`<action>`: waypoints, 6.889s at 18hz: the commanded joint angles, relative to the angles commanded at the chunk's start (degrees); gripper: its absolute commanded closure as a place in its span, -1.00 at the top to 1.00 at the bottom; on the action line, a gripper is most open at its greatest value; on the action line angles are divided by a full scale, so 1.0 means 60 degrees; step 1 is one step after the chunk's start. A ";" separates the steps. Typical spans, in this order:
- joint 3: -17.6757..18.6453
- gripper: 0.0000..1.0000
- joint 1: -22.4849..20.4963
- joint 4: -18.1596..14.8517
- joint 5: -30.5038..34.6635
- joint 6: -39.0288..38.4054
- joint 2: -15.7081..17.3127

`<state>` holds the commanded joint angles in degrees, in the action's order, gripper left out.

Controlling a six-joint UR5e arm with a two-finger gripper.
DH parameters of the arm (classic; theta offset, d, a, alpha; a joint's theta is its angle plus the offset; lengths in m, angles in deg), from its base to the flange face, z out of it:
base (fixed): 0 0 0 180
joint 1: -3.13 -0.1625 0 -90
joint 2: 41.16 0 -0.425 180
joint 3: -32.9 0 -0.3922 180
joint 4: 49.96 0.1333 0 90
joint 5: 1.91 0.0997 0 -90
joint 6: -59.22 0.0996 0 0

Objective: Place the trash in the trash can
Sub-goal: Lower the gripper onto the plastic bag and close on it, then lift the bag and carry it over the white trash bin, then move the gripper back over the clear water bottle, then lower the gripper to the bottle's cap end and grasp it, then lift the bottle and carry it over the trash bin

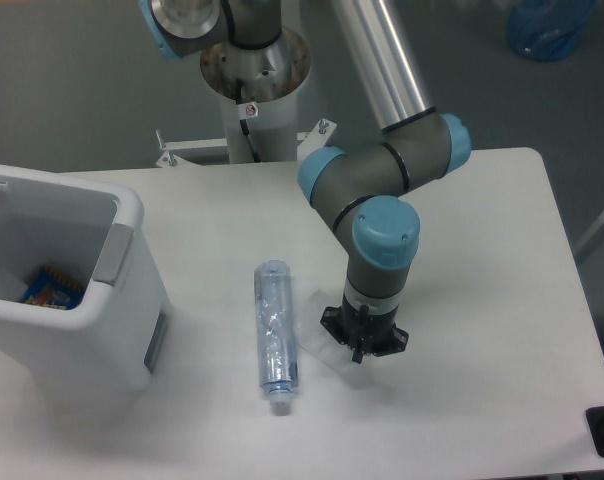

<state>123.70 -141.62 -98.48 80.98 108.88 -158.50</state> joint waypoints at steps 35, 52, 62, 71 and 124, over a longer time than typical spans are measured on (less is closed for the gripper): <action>-0.0310 0.85 0.3191 0.0000 -0.4629 -0.4043 0.3707; 0.0042 1.00 0.0805 0.0015 -0.4017 -0.3239 0.2097; -0.0263 1.00 0.0804 -0.0761 -0.1539 -0.3017 0.0296; -0.3089 1.00 0.1404 -0.3412 -0.0470 -0.4026 -0.1740; -0.3531 -1.00 0.1610 -0.1803 -0.5067 -0.3413 0.1421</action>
<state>102.51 -131.96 -109.29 50.58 88.40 -149.98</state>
